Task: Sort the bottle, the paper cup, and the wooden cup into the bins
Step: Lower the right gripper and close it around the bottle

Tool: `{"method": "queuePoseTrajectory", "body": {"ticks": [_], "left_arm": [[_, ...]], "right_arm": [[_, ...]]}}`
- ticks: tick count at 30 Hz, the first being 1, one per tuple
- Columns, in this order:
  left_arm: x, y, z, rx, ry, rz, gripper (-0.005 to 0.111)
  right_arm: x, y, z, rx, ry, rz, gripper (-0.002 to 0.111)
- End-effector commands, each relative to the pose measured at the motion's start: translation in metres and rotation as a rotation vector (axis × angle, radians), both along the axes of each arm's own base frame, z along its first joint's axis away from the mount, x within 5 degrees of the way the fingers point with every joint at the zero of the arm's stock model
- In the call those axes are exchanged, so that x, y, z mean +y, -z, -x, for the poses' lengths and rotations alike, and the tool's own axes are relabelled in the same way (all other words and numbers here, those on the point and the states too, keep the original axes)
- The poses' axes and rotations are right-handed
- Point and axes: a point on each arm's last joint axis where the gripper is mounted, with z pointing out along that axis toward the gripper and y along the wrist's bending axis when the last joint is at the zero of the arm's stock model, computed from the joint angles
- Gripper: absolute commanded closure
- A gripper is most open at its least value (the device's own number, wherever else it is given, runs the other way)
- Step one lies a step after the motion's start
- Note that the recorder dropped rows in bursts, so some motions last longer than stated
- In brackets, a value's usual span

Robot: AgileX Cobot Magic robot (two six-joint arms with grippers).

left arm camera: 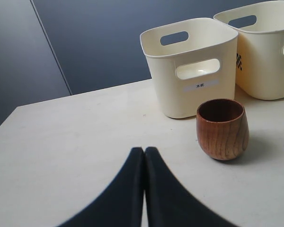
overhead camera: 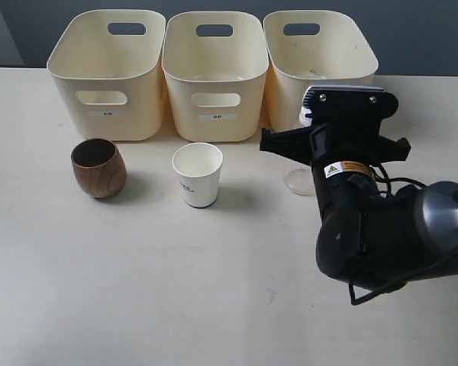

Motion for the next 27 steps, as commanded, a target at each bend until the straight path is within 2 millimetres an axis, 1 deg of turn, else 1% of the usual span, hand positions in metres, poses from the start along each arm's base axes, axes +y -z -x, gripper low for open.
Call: {"method": "queuePoseTrajectory", "body": {"ticks": [1,2,3,4,5,6,7,8,9,10,12,19,21,27], "left_arm": [[0.0,0.0,0.0,-0.01,0.003,0.002,0.107],[0.0,0.0,0.0,-0.01,0.003,0.002,0.107],[0.0,0.0,0.0,-0.007,0.003,0.002,0.107],[0.0,0.0,0.0,-0.007,0.003,0.002,0.107],[0.0,0.0,0.0,-0.007,0.003,0.002,0.107],[0.0,0.0,0.0,-0.009,0.003,0.002,0.107],[0.0,0.0,0.0,-0.009,0.003,0.002,0.107],[0.0,0.0,0.0,-0.009,0.003,0.002,0.107],[0.0,0.0,0.0,-0.009,0.003,0.002,0.107],[0.0,0.0,0.0,-0.009,0.003,0.002,0.107],[0.0,0.0,0.0,-0.009,0.003,0.002,0.107],[0.0,0.0,0.0,-0.009,0.003,0.002,0.107],[0.0,0.0,0.0,-0.009,0.003,0.002,0.107],[0.0,0.0,0.0,-0.009,0.003,0.002,0.107]], "right_arm": [[-0.004,-0.028,0.002,-0.066,-0.018,0.051,0.109],[-0.004,-0.032,0.003,-0.078,-0.031,0.074,0.109],[-0.003,-0.036,0.004,-0.083,-0.043,0.113,0.105],[-0.004,-0.037,0.004,-0.079,-0.045,0.115,0.101],[-0.003,-0.036,0.004,-0.064,-0.049,0.116,0.086],[-0.003,-0.035,0.004,-0.052,-0.05,0.113,0.066],[-0.003,-0.034,0.004,-0.045,-0.055,0.113,0.047],[-0.003,-0.034,0.004,-0.041,-0.057,0.112,0.021],[-0.004,-0.034,0.004,-0.034,-0.046,0.107,0.005],[-0.006,-0.032,0.005,-0.017,-0.025,0.095,0.004],[-0.005,-0.029,0.005,0.009,-0.03,0.107,0.007],[-0.003,-0.03,0.004,-0.011,-0.047,0.123,0.007],[-0.005,-0.031,-0.001,-0.004,-0.036,0.111,0.007],[-0.016,-0.03,-0.023,0.113,-0.021,0.04,0.007]]}}
